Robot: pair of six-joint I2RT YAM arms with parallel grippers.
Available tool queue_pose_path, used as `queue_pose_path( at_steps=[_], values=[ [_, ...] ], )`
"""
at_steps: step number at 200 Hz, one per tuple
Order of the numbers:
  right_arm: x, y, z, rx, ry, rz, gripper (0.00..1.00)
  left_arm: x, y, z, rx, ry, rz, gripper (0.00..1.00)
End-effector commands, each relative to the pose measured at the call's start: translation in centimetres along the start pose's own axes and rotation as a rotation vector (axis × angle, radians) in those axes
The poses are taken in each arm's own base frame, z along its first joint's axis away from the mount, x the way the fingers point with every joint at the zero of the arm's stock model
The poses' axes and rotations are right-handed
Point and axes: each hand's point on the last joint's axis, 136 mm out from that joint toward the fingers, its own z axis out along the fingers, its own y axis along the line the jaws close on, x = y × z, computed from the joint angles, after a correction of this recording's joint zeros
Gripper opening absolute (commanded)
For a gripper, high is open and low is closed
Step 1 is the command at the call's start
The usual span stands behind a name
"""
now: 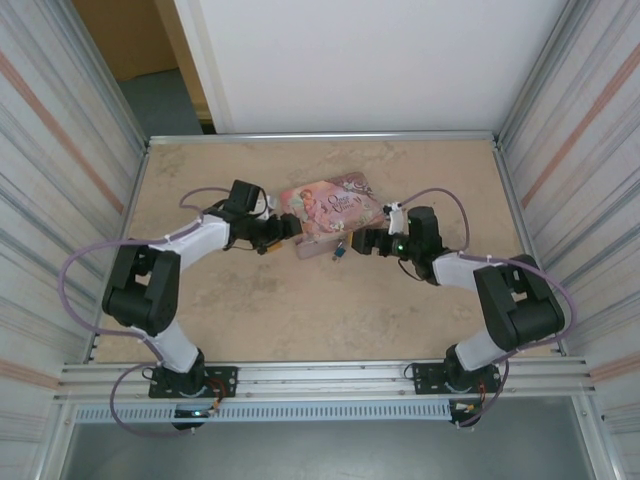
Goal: Unlock the padlock with the key
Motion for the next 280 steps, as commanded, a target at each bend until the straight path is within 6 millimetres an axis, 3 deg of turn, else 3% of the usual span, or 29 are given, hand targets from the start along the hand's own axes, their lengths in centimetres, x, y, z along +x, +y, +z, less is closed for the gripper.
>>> queue_pose_path(
  at_steps=[1,50,83,108,153,203,280],
  values=[
    [0.3,0.4,-1.5,0.003,-0.040,-0.026,0.90,-0.1,-2.2,-2.6,0.040,-0.047,0.044,0.78],
    [2.3,2.5,-1.3,-0.051,-0.023,-0.037,0.87,-0.4,-5.8,-4.9,0.106,-0.087,0.100,0.69],
    [2.1,3.3,0.6,-0.077,-0.023,-0.047,0.85,-0.7,-9.3,-3.7,0.169,-0.029,0.153,0.55],
    [1.7,3.6,2.3,-0.100,-0.012,-0.050,0.81,-1.4,-10.3,-2.0,0.180,0.011,0.167,0.46],
    [1.3,2.8,4.4,-0.095,-0.016,-0.040,0.81,-2.7,-9.7,0.9,0.150,0.063,0.161,0.41],
    [2.1,1.8,6.1,-0.100,-0.008,0.006,0.80,-3.1,-8.6,2.8,0.116,0.087,0.146,0.39],
    [2.1,3.7,6.9,-0.221,0.006,-0.006,0.70,-2.5,-6.4,4.2,0.064,0.106,0.119,0.38]
  ],
)
